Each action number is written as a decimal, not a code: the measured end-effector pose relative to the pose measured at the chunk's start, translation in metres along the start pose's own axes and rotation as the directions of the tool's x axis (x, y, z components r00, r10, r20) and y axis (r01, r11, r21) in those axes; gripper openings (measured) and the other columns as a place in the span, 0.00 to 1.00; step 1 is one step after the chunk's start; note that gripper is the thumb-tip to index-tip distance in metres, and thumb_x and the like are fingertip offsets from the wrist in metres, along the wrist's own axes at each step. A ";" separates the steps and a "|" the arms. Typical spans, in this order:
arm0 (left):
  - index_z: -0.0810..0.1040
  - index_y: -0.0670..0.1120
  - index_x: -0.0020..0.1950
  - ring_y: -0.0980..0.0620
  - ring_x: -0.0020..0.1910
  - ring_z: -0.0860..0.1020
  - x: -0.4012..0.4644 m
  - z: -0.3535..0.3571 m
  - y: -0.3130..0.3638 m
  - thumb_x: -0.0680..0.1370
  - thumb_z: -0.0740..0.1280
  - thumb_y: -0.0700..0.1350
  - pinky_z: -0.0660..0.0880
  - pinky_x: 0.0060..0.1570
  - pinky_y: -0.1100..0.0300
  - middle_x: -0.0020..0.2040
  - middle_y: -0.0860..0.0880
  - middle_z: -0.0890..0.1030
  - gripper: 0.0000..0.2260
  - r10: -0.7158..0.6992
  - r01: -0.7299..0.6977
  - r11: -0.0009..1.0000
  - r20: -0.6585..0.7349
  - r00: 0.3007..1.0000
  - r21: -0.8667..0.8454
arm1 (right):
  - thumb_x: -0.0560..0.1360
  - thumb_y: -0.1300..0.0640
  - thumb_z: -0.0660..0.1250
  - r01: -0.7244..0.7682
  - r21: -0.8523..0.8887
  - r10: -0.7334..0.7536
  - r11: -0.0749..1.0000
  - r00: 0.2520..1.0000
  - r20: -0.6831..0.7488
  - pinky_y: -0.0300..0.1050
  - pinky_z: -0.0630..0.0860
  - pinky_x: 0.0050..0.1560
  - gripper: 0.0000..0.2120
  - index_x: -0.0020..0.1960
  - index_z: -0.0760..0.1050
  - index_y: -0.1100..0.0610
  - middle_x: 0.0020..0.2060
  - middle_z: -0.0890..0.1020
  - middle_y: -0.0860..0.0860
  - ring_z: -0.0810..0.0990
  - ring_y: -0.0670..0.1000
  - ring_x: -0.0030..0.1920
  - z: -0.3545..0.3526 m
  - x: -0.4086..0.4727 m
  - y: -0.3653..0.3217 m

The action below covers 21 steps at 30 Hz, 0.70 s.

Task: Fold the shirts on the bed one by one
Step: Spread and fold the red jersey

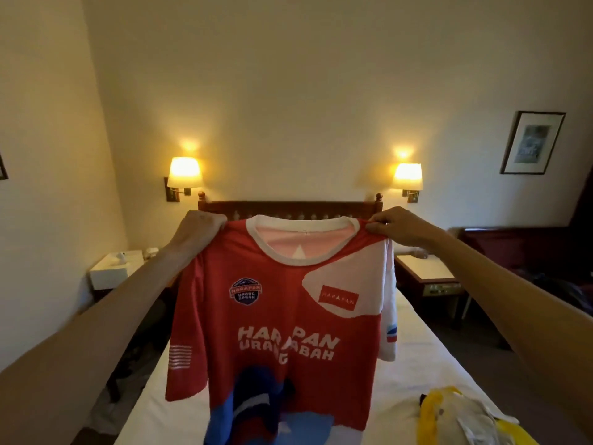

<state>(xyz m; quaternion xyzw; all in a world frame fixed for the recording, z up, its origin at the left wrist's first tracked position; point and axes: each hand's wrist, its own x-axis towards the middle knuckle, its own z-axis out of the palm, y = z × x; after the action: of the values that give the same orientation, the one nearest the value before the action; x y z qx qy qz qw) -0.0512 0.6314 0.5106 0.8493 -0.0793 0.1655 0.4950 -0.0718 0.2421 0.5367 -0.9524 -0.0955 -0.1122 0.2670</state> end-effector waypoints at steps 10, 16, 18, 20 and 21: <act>0.85 0.45 0.53 0.53 0.47 0.76 -0.029 0.028 -0.121 0.81 0.64 0.42 0.65 0.45 0.61 0.53 0.47 0.84 0.10 -0.056 0.050 0.931 0.005 0.998 0.361 | 0.79 0.54 0.65 -0.227 -0.021 0.223 0.974 0.967 -0.120 0.51 0.80 0.48 0.12 0.45 0.84 0.58 0.39 0.84 0.55 0.83 0.55 0.44 0.118 0.018 0.021; 0.82 0.49 0.54 0.49 0.46 0.80 -0.021 -0.039 -0.107 0.82 0.63 0.45 0.77 0.51 0.53 0.48 0.48 0.84 0.08 -0.070 0.118 0.982 -0.292 0.954 0.150 | 0.80 0.62 0.60 -0.182 0.544 0.226 0.819 0.974 -0.013 0.42 0.78 0.30 0.10 0.46 0.80 0.60 0.40 0.85 0.60 0.86 0.56 0.36 0.126 0.064 -0.055; 0.80 0.50 0.53 0.48 0.45 0.81 -0.024 -0.061 -0.099 0.82 0.62 0.45 0.81 0.50 0.49 0.46 0.49 0.82 0.07 -0.054 0.085 0.993 -0.340 0.939 0.078 | 0.80 0.62 0.61 -0.151 0.618 0.178 0.772 0.984 0.018 0.46 0.81 0.36 0.09 0.46 0.79 0.56 0.44 0.85 0.60 0.85 0.56 0.42 0.126 0.077 -0.076; 0.80 0.52 0.52 0.53 0.44 0.79 -0.033 -0.078 -0.094 0.83 0.62 0.45 0.79 0.47 0.55 0.46 0.50 0.82 0.08 -0.002 0.023 0.998 -0.366 0.930 0.054 | 0.79 0.64 0.63 -0.137 0.676 0.141 0.724 0.989 0.049 0.52 0.83 0.41 0.07 0.48 0.79 0.56 0.47 0.84 0.59 0.85 0.55 0.48 0.131 0.090 -0.089; 0.80 0.54 0.52 0.55 0.44 0.78 -0.040 -0.085 -0.089 0.83 0.62 0.44 0.77 0.45 0.59 0.46 0.52 0.82 0.08 0.013 -0.002 1.000 -0.363 0.932 0.030 | 0.78 0.64 0.64 -0.143 0.698 0.125 0.701 0.989 0.076 0.54 0.83 0.44 0.06 0.49 0.79 0.57 0.49 0.84 0.59 0.85 0.55 0.51 0.135 0.096 -0.092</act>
<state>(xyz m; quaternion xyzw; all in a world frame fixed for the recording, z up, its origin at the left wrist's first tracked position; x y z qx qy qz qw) -0.0792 0.7482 0.4618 0.8110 0.0128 0.3226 0.4879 0.0197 0.4029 0.4947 -0.7853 -0.0644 -0.0370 0.6147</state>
